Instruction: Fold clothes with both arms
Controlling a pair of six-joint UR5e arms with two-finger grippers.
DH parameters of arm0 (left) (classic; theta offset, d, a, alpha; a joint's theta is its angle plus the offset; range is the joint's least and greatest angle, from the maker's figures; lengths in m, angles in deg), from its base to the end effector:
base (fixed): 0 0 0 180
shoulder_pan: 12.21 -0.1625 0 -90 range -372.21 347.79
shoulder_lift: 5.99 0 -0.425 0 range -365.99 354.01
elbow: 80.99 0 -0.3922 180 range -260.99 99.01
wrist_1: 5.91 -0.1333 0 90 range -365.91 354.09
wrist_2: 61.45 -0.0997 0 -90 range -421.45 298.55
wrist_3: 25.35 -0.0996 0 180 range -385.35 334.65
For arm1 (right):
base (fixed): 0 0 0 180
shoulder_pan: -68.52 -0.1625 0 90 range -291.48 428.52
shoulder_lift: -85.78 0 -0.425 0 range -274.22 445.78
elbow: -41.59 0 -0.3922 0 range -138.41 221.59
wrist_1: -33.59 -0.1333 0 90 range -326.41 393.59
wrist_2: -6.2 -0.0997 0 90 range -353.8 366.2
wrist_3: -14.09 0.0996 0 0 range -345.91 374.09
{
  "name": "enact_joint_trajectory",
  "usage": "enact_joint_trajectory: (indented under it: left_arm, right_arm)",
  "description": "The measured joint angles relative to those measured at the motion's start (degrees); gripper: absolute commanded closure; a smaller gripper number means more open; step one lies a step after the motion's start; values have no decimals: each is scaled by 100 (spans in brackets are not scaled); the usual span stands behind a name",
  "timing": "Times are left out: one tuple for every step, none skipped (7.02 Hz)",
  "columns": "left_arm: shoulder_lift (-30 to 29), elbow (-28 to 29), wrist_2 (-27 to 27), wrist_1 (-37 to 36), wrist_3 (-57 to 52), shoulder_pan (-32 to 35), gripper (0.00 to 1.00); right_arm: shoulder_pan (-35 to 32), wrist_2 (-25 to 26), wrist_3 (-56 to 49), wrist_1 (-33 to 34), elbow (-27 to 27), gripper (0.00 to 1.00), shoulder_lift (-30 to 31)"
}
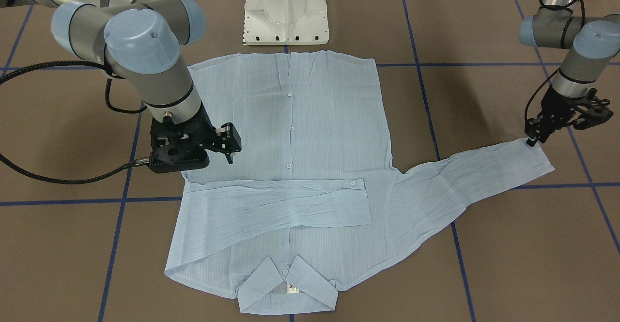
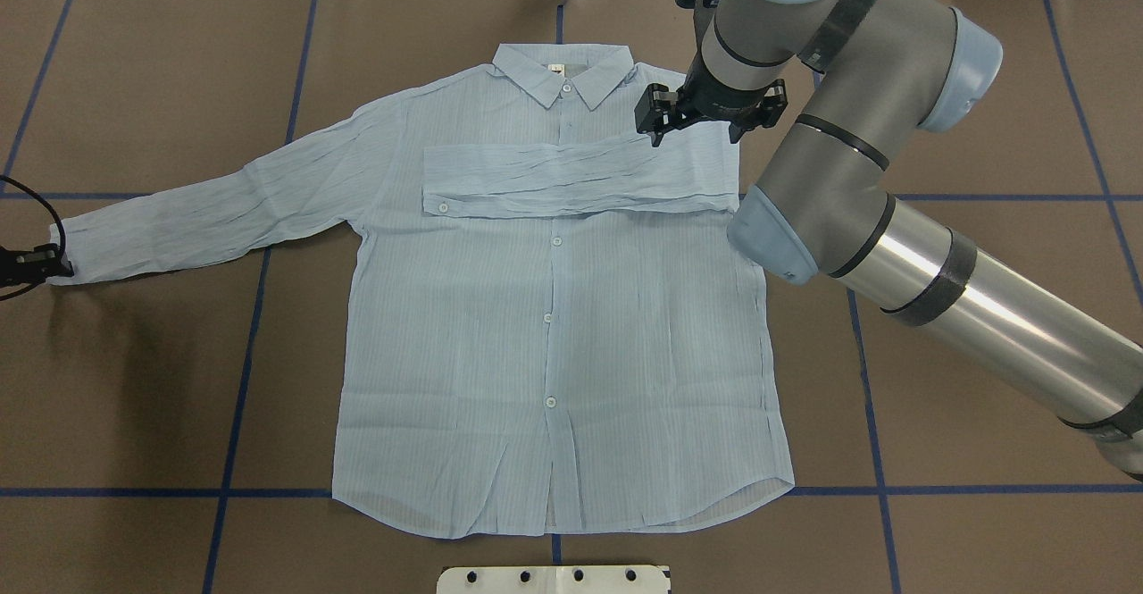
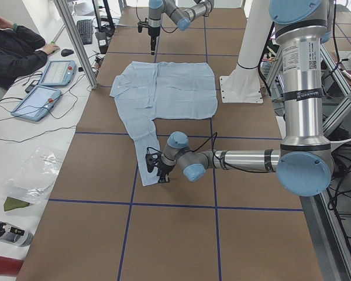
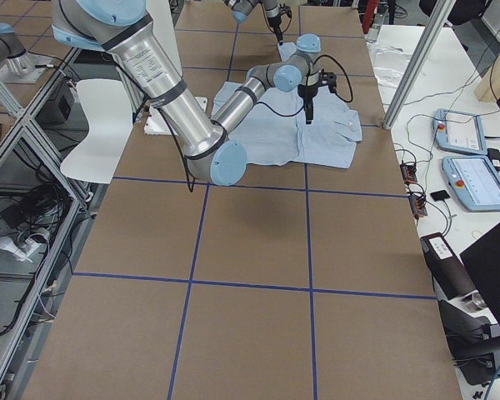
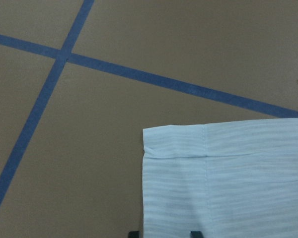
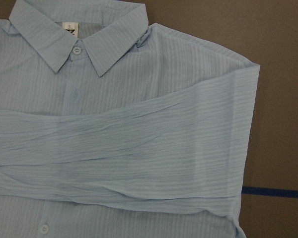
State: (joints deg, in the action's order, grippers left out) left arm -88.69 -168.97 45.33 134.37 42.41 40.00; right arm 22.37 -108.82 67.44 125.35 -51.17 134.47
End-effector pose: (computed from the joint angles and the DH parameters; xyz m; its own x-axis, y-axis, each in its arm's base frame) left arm 0.2059 -0.4361 0.6542 0.6708 -0.2737 -0.6893 0.4178 0.9073 0.0463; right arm -0.4170 -0.5657 0.2086 0.6834 -0.0694 0.7268 -0.0602 0.9867 0.1509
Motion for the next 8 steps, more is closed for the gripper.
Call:
enact_joint_trajectory:
  left_arm:
    - [0, 0, 0, 0, 0, -13, 57]
    - [0, 0, -2, 0, 0, -29, 57]
    - [0, 0, -6, -2, 0, -41, 57]
    - [0, 0, -8, -4, 0, -48, 57]
    - [0, 0, -11, -4, 0, -51, 57]
    - [0, 0, -15, -6, 0, -53, 66]
    - [0, 0, -17, -8, 0, -53, 86]
    - [1, 0, -17, -8, 0, -54, 100]
  right_arm:
    - [-1, 0, 0, 0, 1, 0, 0]
    - [-1, 1, 0, 0, 2, 0, 0]
    - [-1, 1, 0, 0, 3, 0, 0]
    - [1, 3, 0, 0, 3, 0, 0]
    - [1, 5, 0, 0, 3, 0, 0]
    - [1, 5, 0, 0, 3, 0, 0]
    - [1, 6, 2, 0, 3, 0, 0]
    - [1, 6, 6, 0, 3, 0, 0]
